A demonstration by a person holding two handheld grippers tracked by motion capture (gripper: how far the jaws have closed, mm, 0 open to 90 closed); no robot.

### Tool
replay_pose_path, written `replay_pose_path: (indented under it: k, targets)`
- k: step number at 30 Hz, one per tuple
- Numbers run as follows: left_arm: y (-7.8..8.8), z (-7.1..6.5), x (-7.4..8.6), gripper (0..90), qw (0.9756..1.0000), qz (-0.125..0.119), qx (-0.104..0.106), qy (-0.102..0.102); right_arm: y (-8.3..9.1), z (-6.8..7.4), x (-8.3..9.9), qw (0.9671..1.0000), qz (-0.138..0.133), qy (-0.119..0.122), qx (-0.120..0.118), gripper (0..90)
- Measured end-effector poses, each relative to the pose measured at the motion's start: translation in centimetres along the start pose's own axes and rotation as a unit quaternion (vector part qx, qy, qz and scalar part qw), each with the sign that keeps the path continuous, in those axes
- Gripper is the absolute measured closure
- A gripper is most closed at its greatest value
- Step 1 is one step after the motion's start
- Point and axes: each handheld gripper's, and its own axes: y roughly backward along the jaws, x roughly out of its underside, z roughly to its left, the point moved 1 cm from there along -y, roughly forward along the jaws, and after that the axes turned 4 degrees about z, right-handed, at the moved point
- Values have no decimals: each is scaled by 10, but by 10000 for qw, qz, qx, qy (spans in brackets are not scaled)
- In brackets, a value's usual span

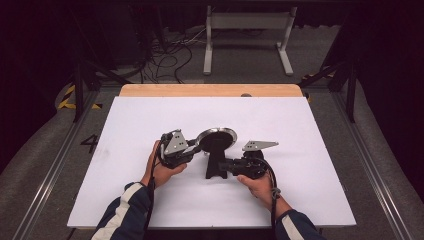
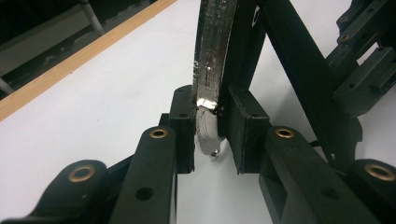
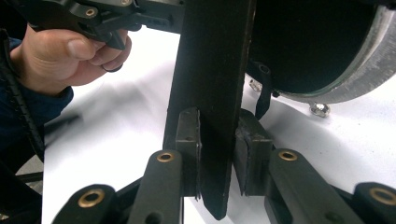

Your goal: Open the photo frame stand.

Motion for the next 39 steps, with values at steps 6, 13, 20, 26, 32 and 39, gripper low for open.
replay_pose_path:
  k: [6, 13, 20, 26, 32, 39]
  targets:
    - [3, 1, 9, 716, 9987, -203, 440, 170, -3, 0, 5, 9996, 165, -73, -194, 753]
    - [-4, -3, 10, 588, 9987, 104, 501, 61, -4, 6, 8, 9993, 299, 75, -201, 766]
    - [-13, -4, 11, 668, 9992, 229, 335, 27, -3, 8, 9, 9993, 310, 96, -160, 767]
    - [-16, -6, 9, 677, 9994, 311, 56, -171, -2, 10, 7, 9991, 338, 186, -197, 784]
    - [-18, -7, 7, 684, 9982, 407, -147, -419, 1, 9, 6, 9991, 342, 217, -139, 782]
    - [-26, -6, 5, 688, 9972, 418, -392, -480, 0, 8, 6, 9990, 318, 218, 219, 776]
